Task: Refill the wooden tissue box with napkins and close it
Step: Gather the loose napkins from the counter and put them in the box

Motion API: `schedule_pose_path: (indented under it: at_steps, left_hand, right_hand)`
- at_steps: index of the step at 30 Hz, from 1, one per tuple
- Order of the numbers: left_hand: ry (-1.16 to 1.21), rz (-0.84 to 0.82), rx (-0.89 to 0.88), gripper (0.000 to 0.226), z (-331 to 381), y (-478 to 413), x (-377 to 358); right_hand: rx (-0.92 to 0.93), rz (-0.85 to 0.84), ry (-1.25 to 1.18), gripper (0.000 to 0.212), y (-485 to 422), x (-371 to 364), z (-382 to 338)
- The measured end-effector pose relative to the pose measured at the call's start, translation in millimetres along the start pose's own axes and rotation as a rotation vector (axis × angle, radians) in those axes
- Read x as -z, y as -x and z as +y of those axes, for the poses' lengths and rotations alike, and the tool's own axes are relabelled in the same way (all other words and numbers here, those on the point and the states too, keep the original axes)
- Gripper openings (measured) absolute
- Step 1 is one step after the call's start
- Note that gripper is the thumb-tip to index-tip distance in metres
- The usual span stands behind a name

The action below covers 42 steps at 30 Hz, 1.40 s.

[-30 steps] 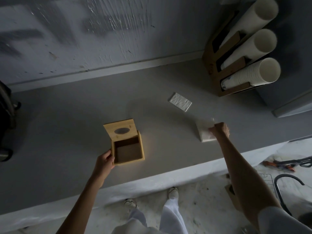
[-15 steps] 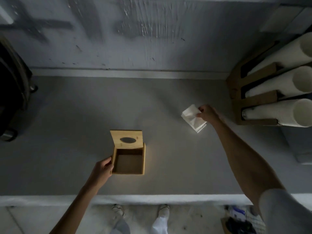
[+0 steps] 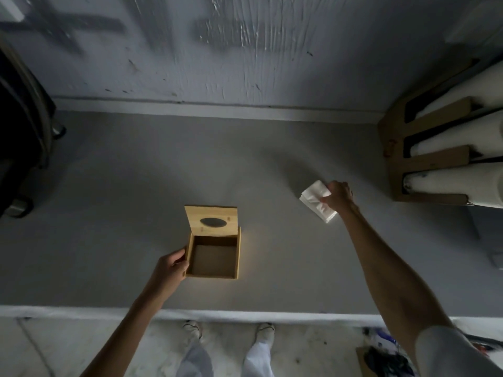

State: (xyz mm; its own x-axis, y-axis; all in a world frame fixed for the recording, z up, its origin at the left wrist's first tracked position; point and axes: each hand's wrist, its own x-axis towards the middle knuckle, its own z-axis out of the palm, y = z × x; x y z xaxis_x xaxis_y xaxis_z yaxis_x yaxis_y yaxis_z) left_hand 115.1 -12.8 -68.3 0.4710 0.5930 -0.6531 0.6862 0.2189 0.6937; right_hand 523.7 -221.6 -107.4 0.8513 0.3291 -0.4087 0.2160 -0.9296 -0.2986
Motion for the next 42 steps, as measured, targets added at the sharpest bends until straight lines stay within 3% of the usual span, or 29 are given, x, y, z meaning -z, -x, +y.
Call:
schedule_pose_path:
  at_steps: [7,11,13,16,20,22,24,27,29,34,36,38,42]
  left_hand:
    - [-0.045,0.01,-0.021,0.028,4.1,6.7,-2.7]
    - [-0.051,0.006,-0.002,0.035,7.5,9.7,-2.1]
    - [-0.045,0.009,-0.003,0.035,9.1,11.6,-4.0]
    - [-0.044,0.048,-0.066,0.036,9.6,17.7,-6.3]
    - [-0.077,0.164,-0.245,0.032,-0.6,22.4,-8.8]
    - [-0.095,0.139,-0.29,0.032,-5.4,22.7,-7.0]
    - [-0.117,0.128,-0.352,0.036,-8.5,24.3,-6.8]
    - [-0.09,0.071,-0.489,0.04,-6.5,39.3,-11.9]
    - [0.054,-0.036,-0.523,0.035,-2.3,55.9,-10.4]
    - [0.415,-0.156,-0.435,0.036,15.2,68.0,22.1]
    - [0.416,-0.095,-0.445,0.019,24.6,65.8,39.2]
    - [0.387,-0.044,-0.473,0.017,37.0,63.0,54.4]
    - [0.227,-0.097,-0.646,0.019,66.1,67.0,78.1]
  right_hand:
    - [-0.152,0.032,-0.05,0.073,27.8,-19.0,-12.0]
    - [-0.17,0.062,-0.157,0.038,75.4,-35.3,-23.1]
    - [-0.208,0.018,-0.261,0.036,94.7,-53.1,-17.6]
    - [-0.365,-0.008,-0.672,0.026,136.3,-63.8,-16.0]
    - [-0.504,-0.07,-1.415,0.014,202.2,-82.0,-24.2]
    - [-0.466,-0.132,-1.72,0.029,233.8,-94.8,-39.7]
    - [-0.405,-0.174,-1.85,0.046,264.6,-106.2,-67.7]
    - [-0.302,-0.208,-1.91,0.051,302.0,-125.4,-124.7]
    - [-0.29,-0.19,-1.93,0.047,318.5,-134.8,-161.7]
    - [-0.224,-0.182,-1.916,0.046,335.8,-140.3,-217.6]
    - [-0.144,-0.258,-1.855,0.046,335.9,-132.9,-228.3]
    - [-0.017,-0.299,-1.769,0.034,334.2,-117.7,-231.3]
    - [0.295,-0.047,-1.466,0.027,323.3,-72.9,-216.3]
